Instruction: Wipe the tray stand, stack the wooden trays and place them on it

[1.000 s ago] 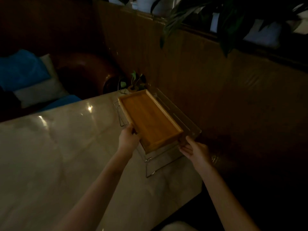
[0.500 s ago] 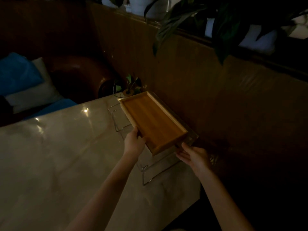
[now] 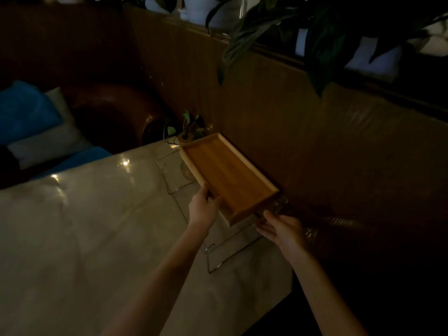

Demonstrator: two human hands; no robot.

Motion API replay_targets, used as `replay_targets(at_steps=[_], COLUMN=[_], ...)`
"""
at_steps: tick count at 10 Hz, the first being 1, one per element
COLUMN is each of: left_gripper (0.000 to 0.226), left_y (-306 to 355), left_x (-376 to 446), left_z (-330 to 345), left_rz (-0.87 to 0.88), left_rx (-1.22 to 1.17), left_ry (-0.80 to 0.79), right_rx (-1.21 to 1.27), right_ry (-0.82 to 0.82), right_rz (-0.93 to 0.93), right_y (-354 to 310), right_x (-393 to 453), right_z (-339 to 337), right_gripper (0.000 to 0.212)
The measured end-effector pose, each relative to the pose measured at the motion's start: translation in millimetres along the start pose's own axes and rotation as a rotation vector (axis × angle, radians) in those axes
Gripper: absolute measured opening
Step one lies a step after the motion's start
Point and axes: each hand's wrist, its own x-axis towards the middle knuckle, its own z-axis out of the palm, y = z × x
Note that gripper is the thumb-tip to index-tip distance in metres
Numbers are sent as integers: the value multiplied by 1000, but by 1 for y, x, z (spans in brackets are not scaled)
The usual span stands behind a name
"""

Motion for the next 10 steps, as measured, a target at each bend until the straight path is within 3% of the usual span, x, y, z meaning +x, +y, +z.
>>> replay_targets(at_steps=[3,6,7,8,9,10], left_gripper=[50,70,53,36,35,33], left_y=[-4,-10,-7,0,12,29], left_x=[-2,-6,-9,-15,-16,-20], left_z=[4,-4,-17,-33,-54,-74], left_rz=[18,-50,6,7,-26,-5], left_rx=[44,-146,4,155,293,367], left_ry=[-33,-252,-318,-339,-430,-488], right_rx=[-53,-150,-509,-1099,-1484,-1618], right_ry=[-21,-60,-59,-55,-108,-282], right_rz=[-9,-70,-151,-313,-478,-482], right_y=[-1,7,4,-9,-25,-44], right_x=[0,3,4,-4,-17,-33], right_z=[-1,-5,-6,-4,14,44], right_gripper=[11,15,31,41,38,27])
